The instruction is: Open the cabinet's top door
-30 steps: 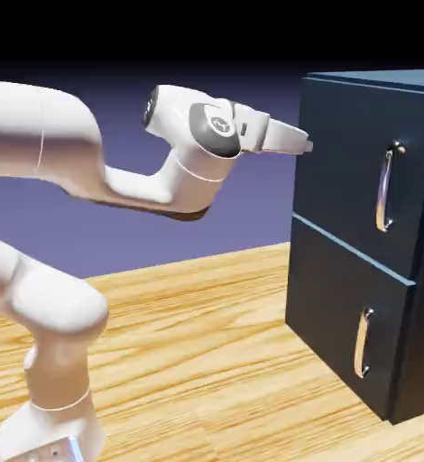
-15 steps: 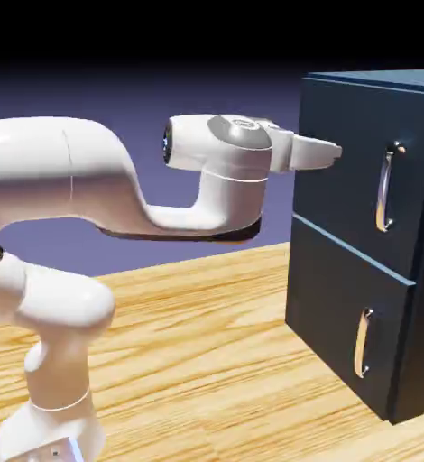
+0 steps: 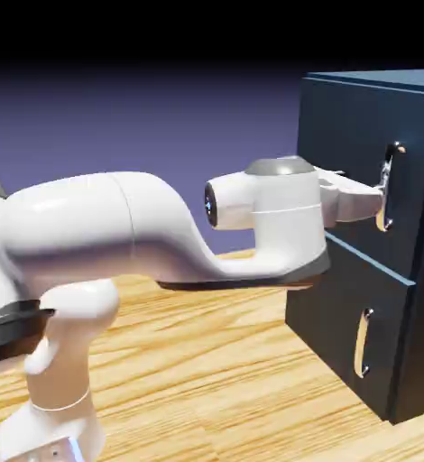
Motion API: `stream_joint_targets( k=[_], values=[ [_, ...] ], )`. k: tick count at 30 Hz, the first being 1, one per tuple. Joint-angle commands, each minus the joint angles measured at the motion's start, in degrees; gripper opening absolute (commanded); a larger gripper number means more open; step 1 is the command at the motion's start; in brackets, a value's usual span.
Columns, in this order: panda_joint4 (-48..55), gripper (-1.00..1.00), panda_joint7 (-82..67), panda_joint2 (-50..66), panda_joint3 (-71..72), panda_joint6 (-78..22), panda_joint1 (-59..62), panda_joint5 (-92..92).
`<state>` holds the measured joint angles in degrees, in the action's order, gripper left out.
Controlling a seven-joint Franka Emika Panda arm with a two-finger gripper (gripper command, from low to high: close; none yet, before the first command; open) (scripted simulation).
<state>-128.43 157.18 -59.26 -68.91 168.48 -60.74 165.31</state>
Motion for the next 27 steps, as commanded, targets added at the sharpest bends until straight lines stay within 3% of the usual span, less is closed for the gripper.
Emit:
stream_joint_targets(
  k=[1, 6, 7, 14, 27],
  values=[
    [0.0, 0.00, 0.0, 0.0, 0.0, 0.0, 0.0, 0.0],
    [7.8, 0.00, 0.0, 2.2, -5.5, -1.1, -10.1, 0.6],
    [7.8, -1.00, 0.0, 2.2, -5.5, -1.1, -10.1, 0.6],
    [-1.5, -1.00, 8.9, 8.7, 2.8, -7.3, 2.3, 0.2],
    [-20.8, -1.00, 7.4, 9.7, 27.3, -21.0, 28.8, -18.0]
  ],
)
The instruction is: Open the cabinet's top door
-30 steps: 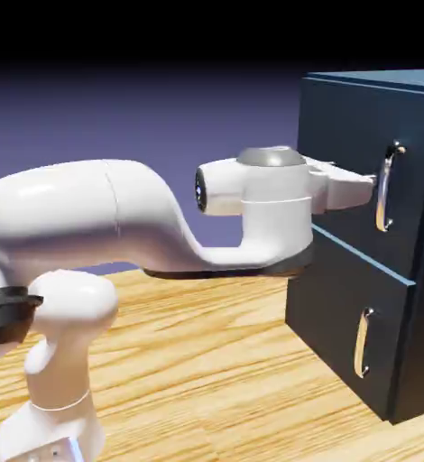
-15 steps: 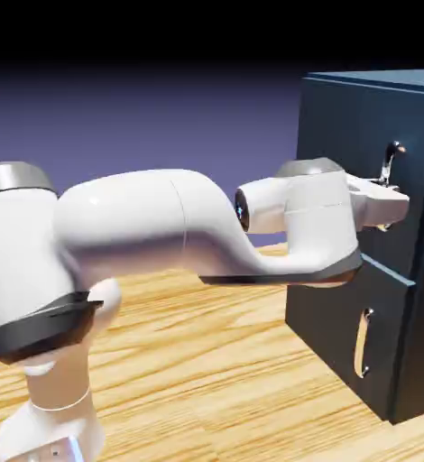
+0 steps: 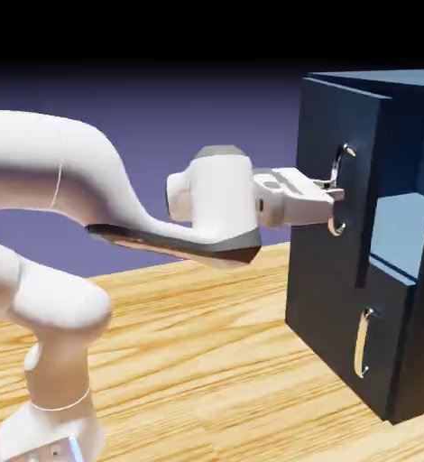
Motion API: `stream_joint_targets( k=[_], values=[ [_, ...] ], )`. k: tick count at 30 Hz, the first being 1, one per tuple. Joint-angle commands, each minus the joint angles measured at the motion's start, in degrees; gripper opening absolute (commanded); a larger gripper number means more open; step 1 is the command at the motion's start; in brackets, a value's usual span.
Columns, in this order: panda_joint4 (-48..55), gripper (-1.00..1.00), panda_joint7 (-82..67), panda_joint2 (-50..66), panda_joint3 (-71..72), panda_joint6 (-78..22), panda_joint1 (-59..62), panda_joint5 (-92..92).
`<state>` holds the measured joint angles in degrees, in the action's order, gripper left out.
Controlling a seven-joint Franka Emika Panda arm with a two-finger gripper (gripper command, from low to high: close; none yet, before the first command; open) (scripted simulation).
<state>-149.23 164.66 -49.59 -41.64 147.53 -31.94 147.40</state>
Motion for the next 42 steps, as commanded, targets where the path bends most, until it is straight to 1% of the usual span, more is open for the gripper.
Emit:
stream_joint_targets(
  k=[1, 11, 17, 23, 28, 32, 37, 42],
  values=[
    [-0.6, -1.00, 1.0, 0.6, 2.1, 0.0, 2.1, -0.8],
    [-8.6, -1.00, 1.1, -1.7, 22.8, -3.6, 19.5, -16.4],
    [-11.3, -1.00, 1.3, -3.9, 35.3, -2.5, 29.8, -25.8],
    [-13.1, -1.00, 0.9, -7.6, 47.6, 1.3, 40.9, -35.8],
    [-15.6, -1.00, -5.3, -12.2, 54.3, -1.6, 42.2, -48.3],
    [-17.1, -1.00, -10.3, -15.1, 59.0, -7.0, 40.3, -58.3],
    [-17.1, -1.00, -15.0, -17.0, 66.4, -16.3, 36.9, -70.7],
    [-14.1, -1.00, -17.6, -15.9, 76.1, -28.2, 34.6, -83.0]
  ],
)
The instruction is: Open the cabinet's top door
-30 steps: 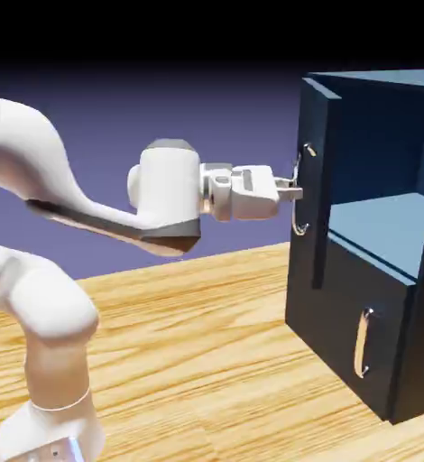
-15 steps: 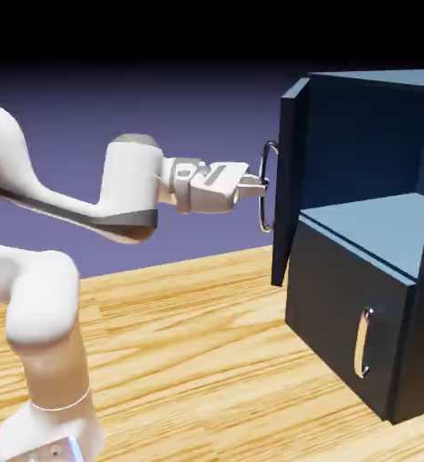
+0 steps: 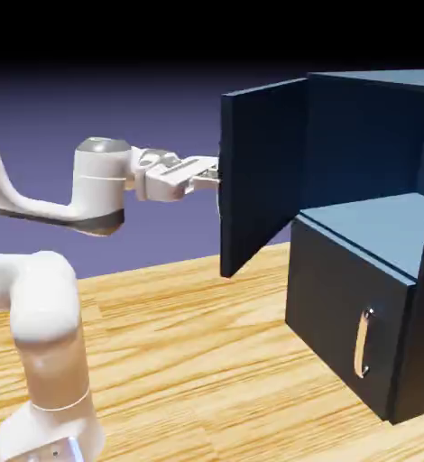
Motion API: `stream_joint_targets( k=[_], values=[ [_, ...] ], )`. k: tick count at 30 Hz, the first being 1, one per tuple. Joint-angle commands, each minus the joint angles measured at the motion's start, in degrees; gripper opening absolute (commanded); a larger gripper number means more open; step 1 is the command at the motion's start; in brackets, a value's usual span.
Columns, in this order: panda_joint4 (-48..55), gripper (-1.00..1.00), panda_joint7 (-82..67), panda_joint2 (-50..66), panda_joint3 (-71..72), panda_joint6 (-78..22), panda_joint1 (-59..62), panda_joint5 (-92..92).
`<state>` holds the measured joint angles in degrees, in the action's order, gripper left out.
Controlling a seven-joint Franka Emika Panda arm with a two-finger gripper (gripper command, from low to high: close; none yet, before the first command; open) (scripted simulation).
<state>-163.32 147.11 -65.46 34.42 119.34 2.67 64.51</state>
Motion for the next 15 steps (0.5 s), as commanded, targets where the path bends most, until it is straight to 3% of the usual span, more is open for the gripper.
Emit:
stream_joint_targets(
  k=[1, 15],
  values=[
    [1.0, -1.00, -0.3, 0.6, 2.1, -2.6, -0.1, -2.3],
    [26.0, -1.00, -0.6, 11.4, 30.5, -35.0, 16.1, -24.1]
  ],
)
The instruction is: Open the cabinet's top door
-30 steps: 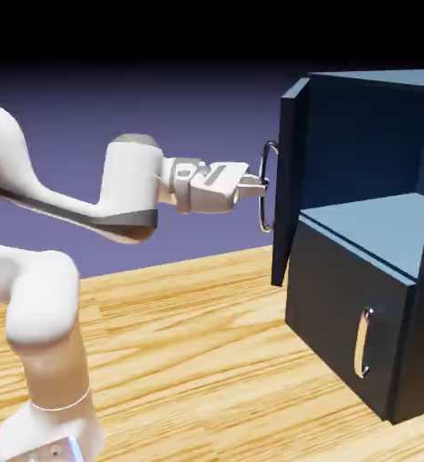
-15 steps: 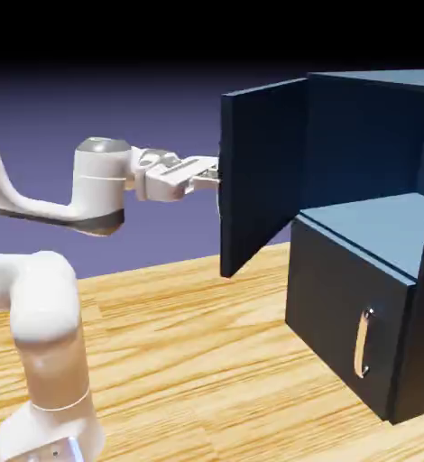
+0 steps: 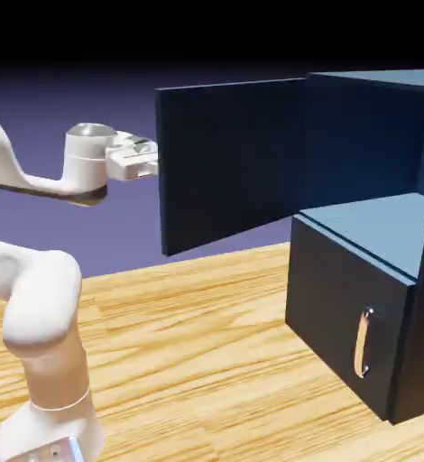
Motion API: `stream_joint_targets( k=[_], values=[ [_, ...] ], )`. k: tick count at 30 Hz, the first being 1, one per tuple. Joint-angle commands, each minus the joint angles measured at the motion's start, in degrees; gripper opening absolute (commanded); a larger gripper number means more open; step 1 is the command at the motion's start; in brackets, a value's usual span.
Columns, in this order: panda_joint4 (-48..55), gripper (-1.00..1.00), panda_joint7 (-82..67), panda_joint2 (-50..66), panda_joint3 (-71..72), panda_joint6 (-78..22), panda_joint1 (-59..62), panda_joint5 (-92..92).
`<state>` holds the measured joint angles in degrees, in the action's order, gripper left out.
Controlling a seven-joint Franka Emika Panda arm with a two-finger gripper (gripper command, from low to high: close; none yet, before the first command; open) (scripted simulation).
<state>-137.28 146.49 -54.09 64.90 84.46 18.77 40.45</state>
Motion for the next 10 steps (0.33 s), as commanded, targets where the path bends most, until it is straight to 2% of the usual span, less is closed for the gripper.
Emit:
stream_joint_targets(
  k=[1, 9, 10],
  values=[
    [2.1, -1.00, -0.1, 0.4, 1.8, -1.9, 2.0, -1.0],
    [18.3, -1.00, -1.9, 0.4, 14.3, -14.8, 18.1, -7.1],
    [18.3, 1.00, -1.9, 0.4, 14.3, -14.9, 18.1, -7.1]
  ],
)
